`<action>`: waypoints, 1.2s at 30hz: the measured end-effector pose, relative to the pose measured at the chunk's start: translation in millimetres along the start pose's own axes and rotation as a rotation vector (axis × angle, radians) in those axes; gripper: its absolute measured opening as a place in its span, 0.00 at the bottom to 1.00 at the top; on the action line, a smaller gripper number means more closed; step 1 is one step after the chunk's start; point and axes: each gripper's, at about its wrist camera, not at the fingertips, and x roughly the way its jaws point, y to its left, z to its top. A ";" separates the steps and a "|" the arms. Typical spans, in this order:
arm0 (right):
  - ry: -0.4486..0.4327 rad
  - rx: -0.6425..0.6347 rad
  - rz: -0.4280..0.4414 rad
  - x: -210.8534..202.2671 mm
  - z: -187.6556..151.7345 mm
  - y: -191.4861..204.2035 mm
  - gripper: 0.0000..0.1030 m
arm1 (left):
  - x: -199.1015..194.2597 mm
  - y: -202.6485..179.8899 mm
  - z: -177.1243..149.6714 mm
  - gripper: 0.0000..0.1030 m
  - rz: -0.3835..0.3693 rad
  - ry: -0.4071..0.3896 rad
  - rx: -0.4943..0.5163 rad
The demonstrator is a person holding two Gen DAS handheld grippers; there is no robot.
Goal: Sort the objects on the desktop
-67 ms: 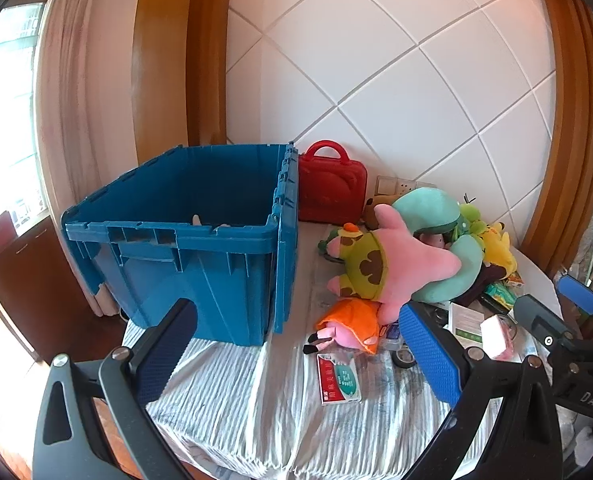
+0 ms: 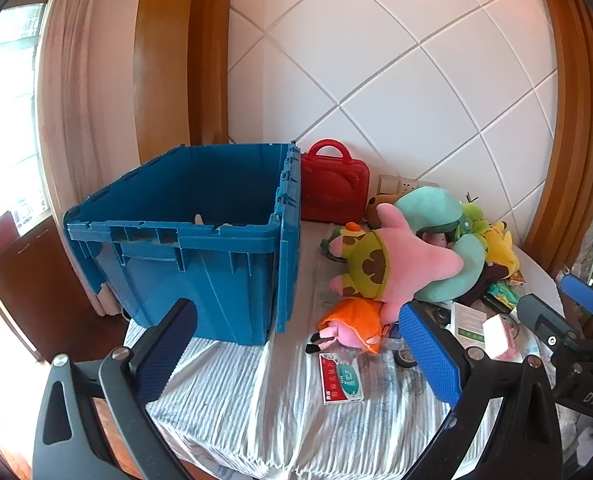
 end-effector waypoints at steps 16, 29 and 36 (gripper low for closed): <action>-0.014 0.003 0.000 -3.3 -8.5 -2.9 1.00 | -0.1 -4.9 -6.7 0.99 0.021 0.004 0.007; 0.004 -0.010 0.001 -3.8 -0.5 0.5 1.00 | -1.2 -6.2 -4.9 0.99 0.015 0.012 0.009; 0.007 -0.004 0.002 -4.5 -2.0 -2.0 1.00 | -0.9 -9.6 -6.4 0.99 0.017 0.014 0.009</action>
